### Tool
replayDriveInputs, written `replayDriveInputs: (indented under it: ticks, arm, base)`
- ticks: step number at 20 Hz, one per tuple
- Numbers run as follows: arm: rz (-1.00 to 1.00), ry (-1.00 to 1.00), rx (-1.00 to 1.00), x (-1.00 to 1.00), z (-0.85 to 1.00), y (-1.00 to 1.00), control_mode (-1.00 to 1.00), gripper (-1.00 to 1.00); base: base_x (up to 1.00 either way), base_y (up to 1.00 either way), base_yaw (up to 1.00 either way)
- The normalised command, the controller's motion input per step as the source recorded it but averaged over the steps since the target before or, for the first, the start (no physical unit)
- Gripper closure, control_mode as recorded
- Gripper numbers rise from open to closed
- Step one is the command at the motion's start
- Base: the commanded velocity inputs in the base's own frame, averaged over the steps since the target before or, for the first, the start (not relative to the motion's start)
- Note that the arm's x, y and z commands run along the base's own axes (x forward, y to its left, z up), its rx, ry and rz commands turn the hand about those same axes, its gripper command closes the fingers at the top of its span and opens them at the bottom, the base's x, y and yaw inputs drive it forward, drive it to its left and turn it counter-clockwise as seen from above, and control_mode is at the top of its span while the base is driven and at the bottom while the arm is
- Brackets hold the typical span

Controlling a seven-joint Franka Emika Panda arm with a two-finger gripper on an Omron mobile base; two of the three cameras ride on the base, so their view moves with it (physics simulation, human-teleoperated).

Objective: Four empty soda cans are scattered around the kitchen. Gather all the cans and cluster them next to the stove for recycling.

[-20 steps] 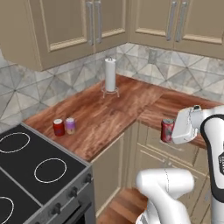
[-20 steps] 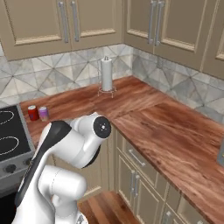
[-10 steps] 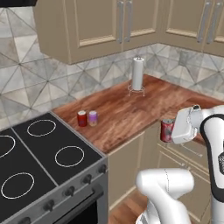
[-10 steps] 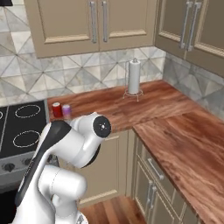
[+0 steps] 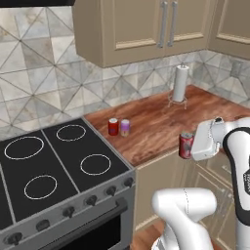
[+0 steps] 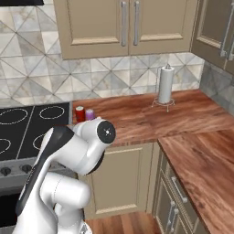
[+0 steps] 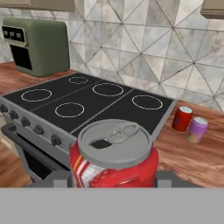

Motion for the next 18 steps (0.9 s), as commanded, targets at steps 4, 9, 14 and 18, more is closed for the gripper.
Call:
replayDriveInputs:
  ticks: [4,9,14,18]
  arm:
    - [0.0,0.0,0.0,0.0,0.0,0.0,1.0,1.0]
    - [0.0,0.0,0.0,0.0,0.0,0.0,1.0,1.0]
    - [0.0,0.0,0.0,0.0,0.0,0.0,1.0,1.0]
    - [0.0,0.0,0.0,0.0,0.0,0.0,1.0,1.0]
  base:
    - [0.11,0.16,0.27]
    - [0.14,0.0,0.09]
    - [0.32,-0.05,0.06]
    - [0.47,-0.15,0.09]
